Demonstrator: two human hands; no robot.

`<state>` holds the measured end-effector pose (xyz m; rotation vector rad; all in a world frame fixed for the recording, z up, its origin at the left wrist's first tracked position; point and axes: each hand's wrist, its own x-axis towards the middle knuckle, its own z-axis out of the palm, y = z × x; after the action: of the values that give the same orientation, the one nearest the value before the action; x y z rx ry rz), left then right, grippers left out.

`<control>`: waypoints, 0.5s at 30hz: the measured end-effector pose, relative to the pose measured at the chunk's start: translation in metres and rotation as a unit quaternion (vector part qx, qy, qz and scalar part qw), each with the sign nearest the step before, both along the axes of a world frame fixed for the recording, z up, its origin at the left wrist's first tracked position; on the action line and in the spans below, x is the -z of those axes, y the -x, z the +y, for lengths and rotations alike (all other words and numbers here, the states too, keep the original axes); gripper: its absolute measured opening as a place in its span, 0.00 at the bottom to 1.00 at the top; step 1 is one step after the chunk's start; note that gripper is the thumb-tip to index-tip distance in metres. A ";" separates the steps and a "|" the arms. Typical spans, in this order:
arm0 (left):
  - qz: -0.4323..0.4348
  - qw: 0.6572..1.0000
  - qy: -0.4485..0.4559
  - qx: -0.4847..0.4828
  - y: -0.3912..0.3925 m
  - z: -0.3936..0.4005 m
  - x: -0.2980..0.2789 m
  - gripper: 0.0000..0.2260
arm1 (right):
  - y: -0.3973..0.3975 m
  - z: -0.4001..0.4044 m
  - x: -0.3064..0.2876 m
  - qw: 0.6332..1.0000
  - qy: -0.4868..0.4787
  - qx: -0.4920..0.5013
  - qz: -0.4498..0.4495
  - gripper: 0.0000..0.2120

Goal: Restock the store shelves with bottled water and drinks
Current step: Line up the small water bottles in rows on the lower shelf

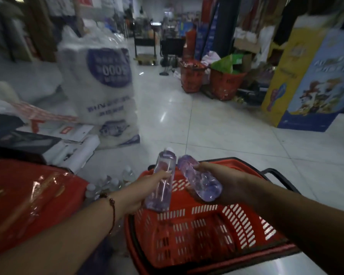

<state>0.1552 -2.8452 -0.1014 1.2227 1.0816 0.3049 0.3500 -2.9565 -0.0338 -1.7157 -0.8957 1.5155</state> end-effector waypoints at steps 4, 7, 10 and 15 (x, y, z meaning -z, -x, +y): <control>-0.086 0.996 0.013 -0.026 0.045 -0.009 -0.049 0.13 | 0.045 -0.005 -0.036 0.979 -0.029 0.067 0.193 0.10; -0.137 0.990 -0.003 -0.039 0.084 -0.018 -0.076 0.14 | 0.078 -0.002 -0.055 0.957 0.023 0.102 0.271 0.18; -0.163 0.985 -0.023 -0.055 0.124 -0.031 -0.097 0.14 | 0.120 -0.010 -0.075 0.963 -0.011 0.065 0.261 0.20; -0.214 0.969 -0.030 -0.122 0.181 -0.051 -0.117 0.27 | 0.193 -0.023 -0.092 0.976 -0.066 -0.070 0.194 0.16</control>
<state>-0.0261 -2.8960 0.0151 1.0126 0.8477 0.7602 0.1571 -2.9794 0.0577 -1.2236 -0.8977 1.7612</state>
